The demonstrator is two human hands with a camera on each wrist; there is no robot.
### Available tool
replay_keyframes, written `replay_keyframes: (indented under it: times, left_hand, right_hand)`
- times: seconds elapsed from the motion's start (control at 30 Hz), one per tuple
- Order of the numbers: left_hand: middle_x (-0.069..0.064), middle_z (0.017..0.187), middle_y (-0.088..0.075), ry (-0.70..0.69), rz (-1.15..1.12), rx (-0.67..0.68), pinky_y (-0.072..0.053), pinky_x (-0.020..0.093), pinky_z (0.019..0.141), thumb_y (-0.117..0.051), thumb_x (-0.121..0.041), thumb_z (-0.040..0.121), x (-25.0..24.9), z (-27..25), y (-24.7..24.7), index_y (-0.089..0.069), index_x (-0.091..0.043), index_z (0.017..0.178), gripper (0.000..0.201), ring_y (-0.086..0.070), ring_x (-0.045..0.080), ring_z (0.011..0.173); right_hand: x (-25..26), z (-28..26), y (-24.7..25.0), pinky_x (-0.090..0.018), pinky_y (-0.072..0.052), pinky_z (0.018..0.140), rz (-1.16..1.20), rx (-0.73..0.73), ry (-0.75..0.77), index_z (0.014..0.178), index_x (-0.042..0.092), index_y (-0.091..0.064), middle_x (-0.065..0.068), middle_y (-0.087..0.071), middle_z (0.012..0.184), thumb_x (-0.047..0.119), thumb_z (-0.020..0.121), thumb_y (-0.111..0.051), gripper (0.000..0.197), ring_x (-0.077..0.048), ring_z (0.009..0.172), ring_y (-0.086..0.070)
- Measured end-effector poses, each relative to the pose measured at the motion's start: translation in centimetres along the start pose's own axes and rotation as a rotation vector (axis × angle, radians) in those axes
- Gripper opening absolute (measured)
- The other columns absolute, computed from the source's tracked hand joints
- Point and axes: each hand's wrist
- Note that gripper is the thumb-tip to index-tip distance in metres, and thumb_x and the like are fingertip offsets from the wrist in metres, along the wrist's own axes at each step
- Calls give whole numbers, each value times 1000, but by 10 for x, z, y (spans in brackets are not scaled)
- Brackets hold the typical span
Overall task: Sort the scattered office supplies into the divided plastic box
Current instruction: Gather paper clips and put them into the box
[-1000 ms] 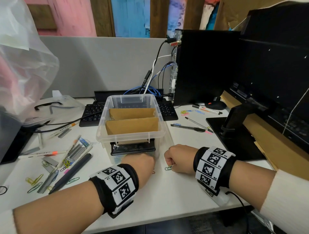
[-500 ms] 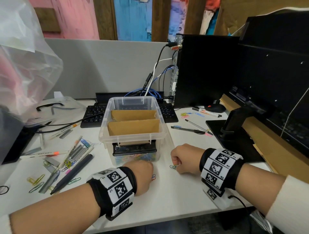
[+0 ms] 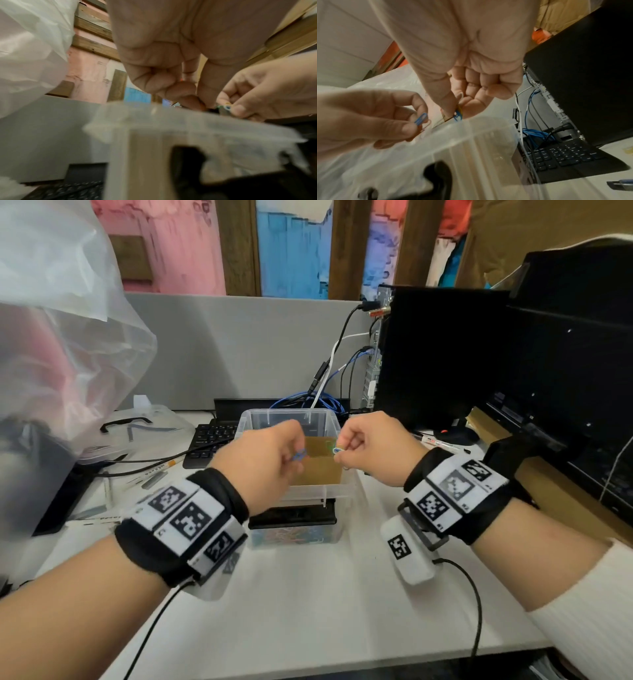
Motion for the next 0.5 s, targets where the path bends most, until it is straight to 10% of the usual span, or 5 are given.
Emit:
replay_keyframes:
  times: [0.3,0.5]
  left_hand:
    - [-9,71,-58,144,-40,22,-33,8,55,-67,-24,86,27,5,-22,-60,-21,82,9,-50,2,61]
    - [-2,57,-58,63,-5,-57,-36,17,52,-60,-27,91,33,-2,-30,-54,-23,71,21,-51,11,53]
  right_hand:
    - [-3,-6,-35,-10,-41,63,37,1,0,78,18,-65,10,-60,73,15,79,-73,8,0,64,-53]
    - [-11,-11,-37,-11,-43,66,70,-13,70,75,21,-63,8,-63,78,14,83,-67,12,-3,71,-55]
Point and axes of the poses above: each hand's wrist, its own z-axis towards the middle knuckle, its own y-axis out of the back of the hand, x = y × z
